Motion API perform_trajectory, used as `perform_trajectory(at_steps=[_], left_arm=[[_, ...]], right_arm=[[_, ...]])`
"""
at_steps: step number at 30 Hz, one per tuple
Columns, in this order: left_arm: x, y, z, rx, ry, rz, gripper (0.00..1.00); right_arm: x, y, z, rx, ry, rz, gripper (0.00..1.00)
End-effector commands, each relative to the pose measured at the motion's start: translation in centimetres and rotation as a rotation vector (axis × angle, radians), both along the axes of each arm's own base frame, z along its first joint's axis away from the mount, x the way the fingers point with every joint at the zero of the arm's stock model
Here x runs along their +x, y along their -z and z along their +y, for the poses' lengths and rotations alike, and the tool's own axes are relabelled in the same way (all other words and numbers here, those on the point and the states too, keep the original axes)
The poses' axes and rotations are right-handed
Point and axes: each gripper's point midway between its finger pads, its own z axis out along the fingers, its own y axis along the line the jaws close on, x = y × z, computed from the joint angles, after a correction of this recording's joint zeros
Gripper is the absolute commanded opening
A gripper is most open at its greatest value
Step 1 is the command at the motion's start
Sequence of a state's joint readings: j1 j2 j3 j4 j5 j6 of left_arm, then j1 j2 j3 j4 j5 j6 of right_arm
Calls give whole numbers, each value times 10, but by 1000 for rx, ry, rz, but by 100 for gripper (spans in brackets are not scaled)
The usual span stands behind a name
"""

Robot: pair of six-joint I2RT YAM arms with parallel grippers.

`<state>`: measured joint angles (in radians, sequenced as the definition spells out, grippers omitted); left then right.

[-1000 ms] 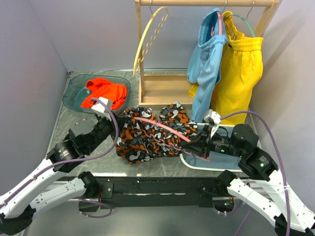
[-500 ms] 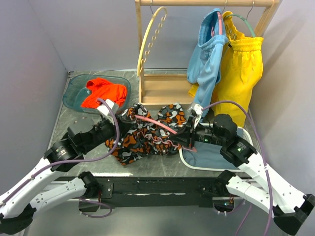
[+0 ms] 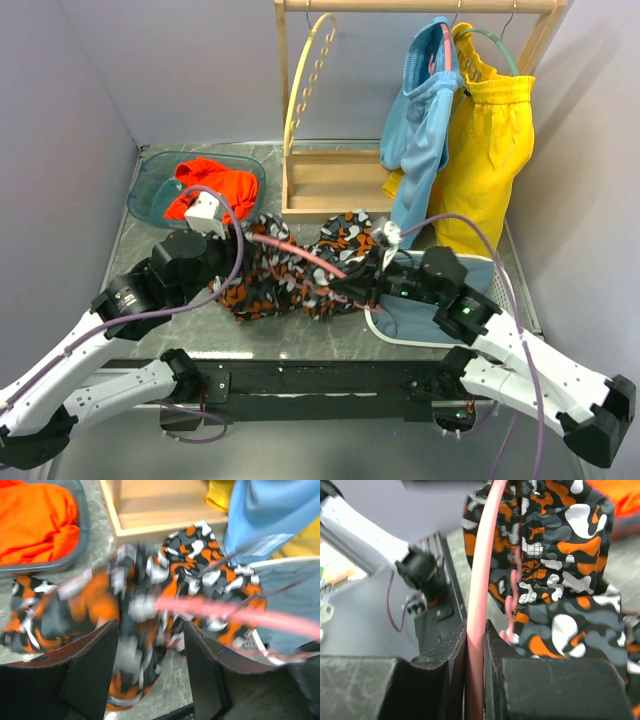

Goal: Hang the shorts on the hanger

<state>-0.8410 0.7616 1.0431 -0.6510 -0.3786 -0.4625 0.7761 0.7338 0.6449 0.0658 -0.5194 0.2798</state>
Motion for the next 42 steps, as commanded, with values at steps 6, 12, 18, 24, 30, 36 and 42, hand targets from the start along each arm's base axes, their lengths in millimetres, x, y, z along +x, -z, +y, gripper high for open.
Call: perform_trajectory(at_steps=[6, 12, 18, 24, 30, 36, 42], left_arm=[[-13, -27, 11, -47, 3, -20, 64], [-17, -22, -5, -116, 53, -1, 69], [-2, -30, -24, -151, 30, -12, 78], [15, -31, -40, -139, -6, -33, 76], [29, -22, -57, -116, -19, -33, 70], [41, -4, -49, -79, -108, -39, 25], [40, -11, -31, -75, -157, -85, 1]], right_arm=[[8, -33, 11, 119, 17, -87, 0], [11, -30, 15, 109, 14, -73, 0], [13, -28, 17, 103, 14, -64, 0], [12, -28, 20, 94, 11, -61, 0], [14, -28, 25, 83, 13, -59, 0], [11, -30, 30, 71, 9, -61, 0], [18, -27, 33, 21, 65, -38, 14]])
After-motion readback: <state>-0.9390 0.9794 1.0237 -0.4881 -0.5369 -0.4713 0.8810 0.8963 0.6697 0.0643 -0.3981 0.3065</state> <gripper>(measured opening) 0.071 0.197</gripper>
